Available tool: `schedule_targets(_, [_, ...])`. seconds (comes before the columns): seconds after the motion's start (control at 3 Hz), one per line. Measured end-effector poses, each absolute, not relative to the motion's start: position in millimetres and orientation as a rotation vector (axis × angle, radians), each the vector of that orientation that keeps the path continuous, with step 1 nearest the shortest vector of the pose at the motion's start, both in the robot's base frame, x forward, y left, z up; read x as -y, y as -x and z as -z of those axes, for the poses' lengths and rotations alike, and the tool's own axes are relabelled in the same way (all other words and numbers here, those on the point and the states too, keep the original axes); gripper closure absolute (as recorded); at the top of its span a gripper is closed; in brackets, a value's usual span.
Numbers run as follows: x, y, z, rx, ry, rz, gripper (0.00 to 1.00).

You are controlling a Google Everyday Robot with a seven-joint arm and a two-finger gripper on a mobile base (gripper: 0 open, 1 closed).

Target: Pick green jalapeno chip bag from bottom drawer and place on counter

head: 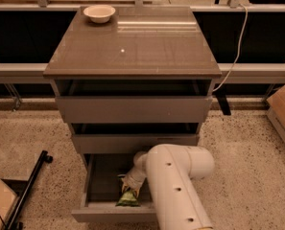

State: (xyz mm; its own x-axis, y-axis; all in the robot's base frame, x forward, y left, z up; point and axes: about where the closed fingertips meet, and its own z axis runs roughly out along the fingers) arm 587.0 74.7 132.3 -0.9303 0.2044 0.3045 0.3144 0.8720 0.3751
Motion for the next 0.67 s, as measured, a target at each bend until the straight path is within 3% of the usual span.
schedule_targets(0.33, [-66.1,-584.5,-194.7,2.818,0.353,0.894,1.0])
schedule_targets(0.67, [-55.7,-567.1,-265.7,2.807,0.249,1.141,1.0])
